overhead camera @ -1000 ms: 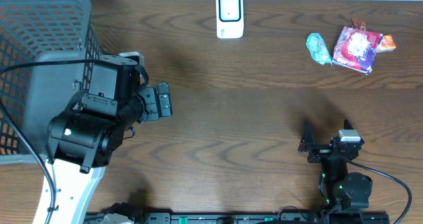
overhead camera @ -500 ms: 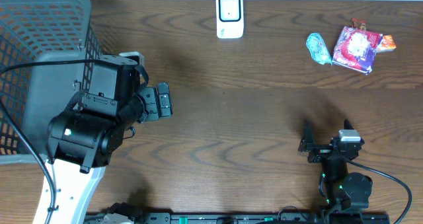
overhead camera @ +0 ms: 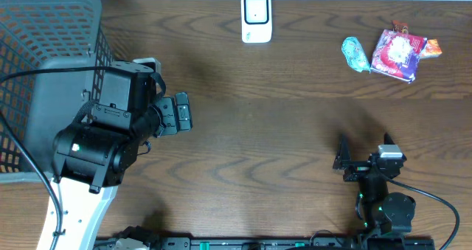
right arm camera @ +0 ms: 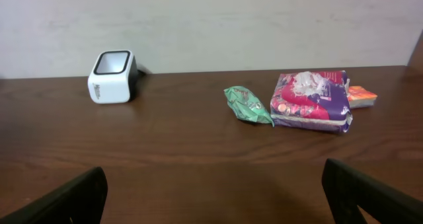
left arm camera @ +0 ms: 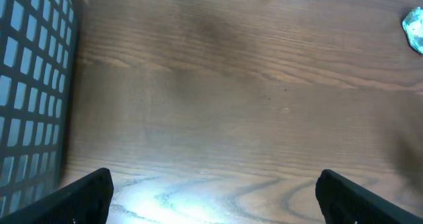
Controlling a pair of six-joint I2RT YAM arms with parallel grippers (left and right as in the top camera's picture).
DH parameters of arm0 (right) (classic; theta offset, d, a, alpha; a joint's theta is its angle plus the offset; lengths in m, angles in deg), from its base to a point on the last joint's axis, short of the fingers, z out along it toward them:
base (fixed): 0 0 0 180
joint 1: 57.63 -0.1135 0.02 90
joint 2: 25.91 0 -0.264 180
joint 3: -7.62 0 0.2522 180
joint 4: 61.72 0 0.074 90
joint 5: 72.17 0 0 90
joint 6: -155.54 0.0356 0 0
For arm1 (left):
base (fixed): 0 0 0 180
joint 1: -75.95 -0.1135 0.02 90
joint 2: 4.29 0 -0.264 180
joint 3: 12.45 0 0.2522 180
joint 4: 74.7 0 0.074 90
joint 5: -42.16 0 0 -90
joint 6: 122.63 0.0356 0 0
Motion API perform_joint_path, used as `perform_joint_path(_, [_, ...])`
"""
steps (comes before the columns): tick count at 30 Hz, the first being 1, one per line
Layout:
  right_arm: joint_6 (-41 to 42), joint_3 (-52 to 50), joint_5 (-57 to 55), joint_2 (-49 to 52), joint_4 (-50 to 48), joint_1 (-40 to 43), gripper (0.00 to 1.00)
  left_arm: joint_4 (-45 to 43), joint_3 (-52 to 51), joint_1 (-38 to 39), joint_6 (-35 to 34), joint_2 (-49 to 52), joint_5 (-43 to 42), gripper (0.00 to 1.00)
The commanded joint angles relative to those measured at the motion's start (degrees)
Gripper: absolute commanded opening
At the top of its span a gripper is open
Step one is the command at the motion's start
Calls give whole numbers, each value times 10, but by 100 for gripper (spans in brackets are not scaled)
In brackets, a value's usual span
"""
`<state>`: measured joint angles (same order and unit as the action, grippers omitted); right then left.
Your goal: Scan the item barcode
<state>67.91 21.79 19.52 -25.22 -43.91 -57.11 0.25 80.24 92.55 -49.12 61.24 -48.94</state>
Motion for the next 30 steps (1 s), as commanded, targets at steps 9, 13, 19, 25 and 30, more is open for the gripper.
perform_joint_path(9, [8, 0, -5, -4, 3, 9, 99, 18, -4, 1, 6, -5, 35, 98])
perform_joint_path(13, [8, 0, -5, -4, 3, 9, 99, 15, -46, 1, 41, -37, 35, 98])
perform_joint_path(19, [8, 0, -5, -4, 3, 9, 99, -72, -168, -21, 75, -138, 26, 98])
perform_joint_path(25, [8, 0, -5, -4, 3, 9, 99, -179, -307, -69, 170, -272, -50, 98])
perform_joint_path(30, [8, 0, -5, -4, 3, 9, 99, -267, -419, -90, 178, -390, -54, 98])
